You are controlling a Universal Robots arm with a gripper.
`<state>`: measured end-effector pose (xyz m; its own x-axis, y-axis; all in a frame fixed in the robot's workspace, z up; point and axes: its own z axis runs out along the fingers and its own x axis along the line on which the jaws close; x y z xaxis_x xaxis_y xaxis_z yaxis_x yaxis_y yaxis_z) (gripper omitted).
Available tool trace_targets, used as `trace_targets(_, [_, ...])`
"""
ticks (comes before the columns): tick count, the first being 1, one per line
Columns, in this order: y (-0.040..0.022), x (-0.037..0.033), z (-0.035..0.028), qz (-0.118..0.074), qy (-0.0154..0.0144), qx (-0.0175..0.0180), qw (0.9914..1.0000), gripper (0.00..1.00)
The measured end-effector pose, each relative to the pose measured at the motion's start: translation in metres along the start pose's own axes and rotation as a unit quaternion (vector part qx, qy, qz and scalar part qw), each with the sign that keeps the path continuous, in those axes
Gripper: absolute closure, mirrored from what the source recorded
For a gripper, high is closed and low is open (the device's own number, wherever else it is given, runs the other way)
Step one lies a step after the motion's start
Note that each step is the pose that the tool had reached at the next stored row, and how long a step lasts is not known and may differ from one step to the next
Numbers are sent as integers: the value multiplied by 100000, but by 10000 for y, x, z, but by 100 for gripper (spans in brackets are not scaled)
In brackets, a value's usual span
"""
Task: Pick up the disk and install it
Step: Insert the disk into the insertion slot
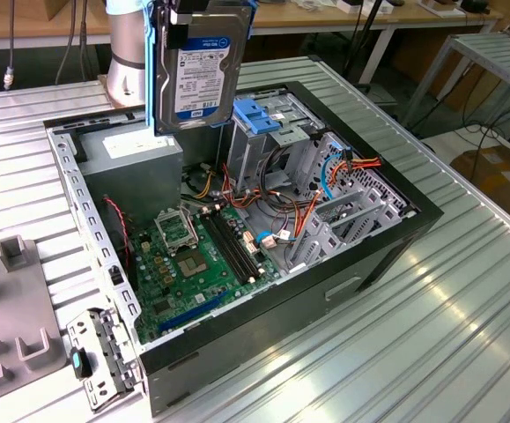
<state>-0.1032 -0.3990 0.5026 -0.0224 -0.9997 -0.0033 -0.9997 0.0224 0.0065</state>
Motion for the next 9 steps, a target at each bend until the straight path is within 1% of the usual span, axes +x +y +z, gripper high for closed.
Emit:
trace_targets(5, [-1, 2, 0, -4, -2, 1, 100000, 63])
trace_targets(9, [-1, 24, 0, -4, 2, -1, 100000, 63])
